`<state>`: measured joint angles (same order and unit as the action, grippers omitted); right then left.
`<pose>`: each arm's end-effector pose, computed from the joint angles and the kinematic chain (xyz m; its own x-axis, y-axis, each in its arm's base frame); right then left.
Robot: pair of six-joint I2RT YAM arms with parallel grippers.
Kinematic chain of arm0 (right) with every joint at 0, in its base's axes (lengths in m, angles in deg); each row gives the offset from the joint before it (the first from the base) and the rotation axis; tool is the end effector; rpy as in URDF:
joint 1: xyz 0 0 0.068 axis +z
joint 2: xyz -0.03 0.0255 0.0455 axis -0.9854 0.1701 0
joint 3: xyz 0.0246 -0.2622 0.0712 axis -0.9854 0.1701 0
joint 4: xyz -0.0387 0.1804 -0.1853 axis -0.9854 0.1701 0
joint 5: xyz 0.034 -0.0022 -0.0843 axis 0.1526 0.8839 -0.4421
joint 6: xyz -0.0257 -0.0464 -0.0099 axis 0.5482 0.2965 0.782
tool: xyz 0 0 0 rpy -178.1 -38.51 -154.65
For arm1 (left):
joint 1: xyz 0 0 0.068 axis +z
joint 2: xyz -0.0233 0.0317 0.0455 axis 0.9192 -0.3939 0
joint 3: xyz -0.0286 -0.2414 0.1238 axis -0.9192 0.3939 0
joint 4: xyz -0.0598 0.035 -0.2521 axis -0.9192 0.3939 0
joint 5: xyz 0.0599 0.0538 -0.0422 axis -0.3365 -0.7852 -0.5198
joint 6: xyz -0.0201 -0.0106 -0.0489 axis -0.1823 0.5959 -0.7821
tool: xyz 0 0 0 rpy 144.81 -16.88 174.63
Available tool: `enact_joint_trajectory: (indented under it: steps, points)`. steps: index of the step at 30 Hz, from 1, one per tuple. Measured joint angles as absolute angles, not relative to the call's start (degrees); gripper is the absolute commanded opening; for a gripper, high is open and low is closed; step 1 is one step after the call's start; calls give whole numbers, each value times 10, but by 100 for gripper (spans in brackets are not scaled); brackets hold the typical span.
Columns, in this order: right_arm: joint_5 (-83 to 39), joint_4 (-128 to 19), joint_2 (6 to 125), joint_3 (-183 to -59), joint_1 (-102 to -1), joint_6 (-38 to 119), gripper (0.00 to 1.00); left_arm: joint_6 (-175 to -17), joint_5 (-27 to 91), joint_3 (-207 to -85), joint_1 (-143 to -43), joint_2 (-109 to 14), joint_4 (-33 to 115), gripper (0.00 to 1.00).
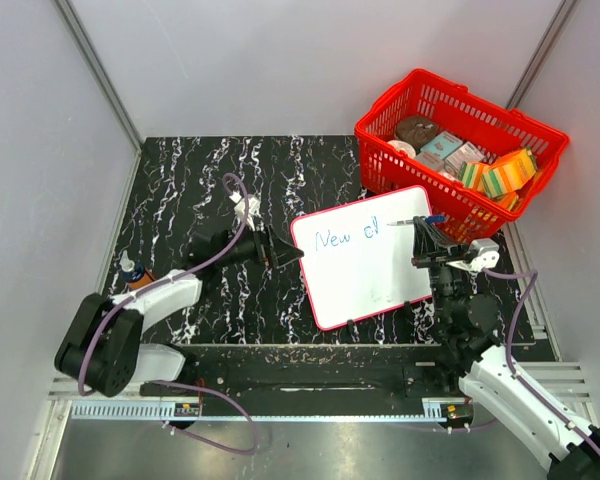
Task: Write a sentence on the whiteboard
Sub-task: Hold the whiteboard at the center of the board.
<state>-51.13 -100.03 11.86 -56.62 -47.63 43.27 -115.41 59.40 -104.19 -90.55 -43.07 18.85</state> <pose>0.1183 0.0599 0.2755 0.3864 0.3226 -0.8641 -0.2522 0.9381 0.2374 0.2276 -0.1228 0.2198 -0.6550 -0.1703 -0.7361 0.5849 0.5025 -0.6367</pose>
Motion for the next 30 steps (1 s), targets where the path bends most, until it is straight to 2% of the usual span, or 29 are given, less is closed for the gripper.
enact_joint_trajectory:
  steps: [6,7,13,16,23,24,26,30]
  points:
    - [-511,-988,111,-566,-476,433,0,-1233,638,-1042,-906,-524,65,76]
    - [-511,-988,111,-566,-476,433,0,-1239,642,-1042,-906,-535,54,71]
    - [-511,-988,111,-566,-476,434,0,-1269,665,-1061,-913,-587,0,58]
    - [-511,-988,112,-566,-476,435,0,-1277,674,-1073,-916,-600,-19,48]
    - [-511,-988,112,-566,-476,438,0,-1291,692,-1093,-918,-638,-60,22]
    - [-511,-988,112,-566,-476,438,0,-1294,694,-1094,-918,-645,-67,11]
    - [-511,-988,112,-566,-476,439,0,-1305,702,-1094,-918,-659,-80,2]
    - [-511,-987,111,-566,-476,439,0,-1320,724,-1102,-917,-667,-100,0]
